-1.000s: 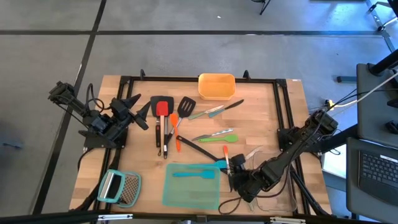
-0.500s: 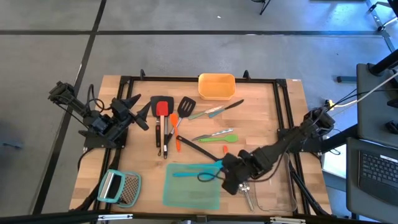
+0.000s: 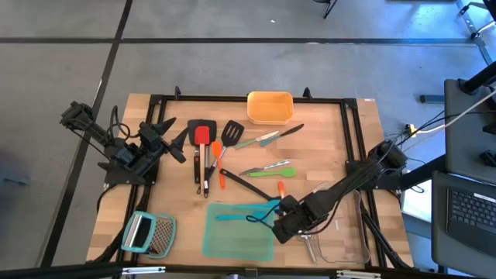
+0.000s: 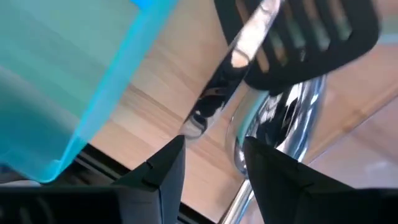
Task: Pick & Place Kitchen Items
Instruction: Put the orange table knife into the transparent bin
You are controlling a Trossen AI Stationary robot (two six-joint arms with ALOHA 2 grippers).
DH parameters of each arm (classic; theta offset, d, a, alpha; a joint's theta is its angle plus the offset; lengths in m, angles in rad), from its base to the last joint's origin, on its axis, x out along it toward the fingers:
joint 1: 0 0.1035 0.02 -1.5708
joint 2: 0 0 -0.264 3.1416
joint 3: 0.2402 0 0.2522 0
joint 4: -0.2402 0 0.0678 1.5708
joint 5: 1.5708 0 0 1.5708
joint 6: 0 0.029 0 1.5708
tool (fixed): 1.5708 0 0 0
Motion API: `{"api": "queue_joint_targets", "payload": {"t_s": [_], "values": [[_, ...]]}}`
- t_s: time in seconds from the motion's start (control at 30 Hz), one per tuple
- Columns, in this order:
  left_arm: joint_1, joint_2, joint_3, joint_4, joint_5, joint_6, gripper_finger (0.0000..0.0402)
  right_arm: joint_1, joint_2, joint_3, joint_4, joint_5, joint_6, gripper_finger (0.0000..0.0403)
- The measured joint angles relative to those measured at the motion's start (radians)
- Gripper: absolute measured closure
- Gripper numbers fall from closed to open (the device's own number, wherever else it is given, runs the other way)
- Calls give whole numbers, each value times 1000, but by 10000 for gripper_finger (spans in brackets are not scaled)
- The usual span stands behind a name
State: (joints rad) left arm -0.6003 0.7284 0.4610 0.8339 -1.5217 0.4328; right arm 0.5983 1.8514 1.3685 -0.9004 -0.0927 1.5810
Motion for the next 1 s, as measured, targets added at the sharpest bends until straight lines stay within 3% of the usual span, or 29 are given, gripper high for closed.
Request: {"api": "queue_joint_targets", "payload": {"t_s": [0.6,1.0], "values": [[0,-12,0,4,51,8,121,-9,52,0,74,-35,20,231],[0,-11,0,3,51,8,121,-10,58,0,82,-60,35,142]]}}
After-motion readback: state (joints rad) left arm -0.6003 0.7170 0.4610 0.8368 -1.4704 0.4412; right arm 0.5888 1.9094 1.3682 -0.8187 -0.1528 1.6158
